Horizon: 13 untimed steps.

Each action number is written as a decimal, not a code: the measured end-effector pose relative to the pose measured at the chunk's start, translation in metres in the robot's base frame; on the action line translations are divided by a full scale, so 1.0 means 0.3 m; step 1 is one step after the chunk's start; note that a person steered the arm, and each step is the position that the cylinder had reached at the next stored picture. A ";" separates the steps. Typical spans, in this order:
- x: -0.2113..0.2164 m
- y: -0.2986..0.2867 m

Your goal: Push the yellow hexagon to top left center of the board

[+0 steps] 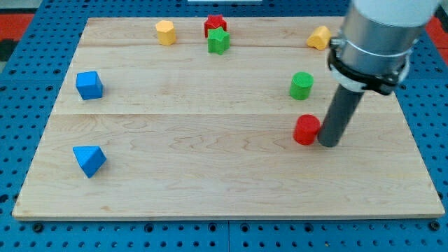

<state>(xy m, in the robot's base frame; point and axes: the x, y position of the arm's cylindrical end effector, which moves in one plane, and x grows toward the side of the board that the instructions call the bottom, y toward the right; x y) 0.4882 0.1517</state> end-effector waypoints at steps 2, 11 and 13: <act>-0.097 -0.114; -0.820 -0.361; -0.865 -0.501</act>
<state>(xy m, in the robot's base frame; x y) 0.2287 0.0013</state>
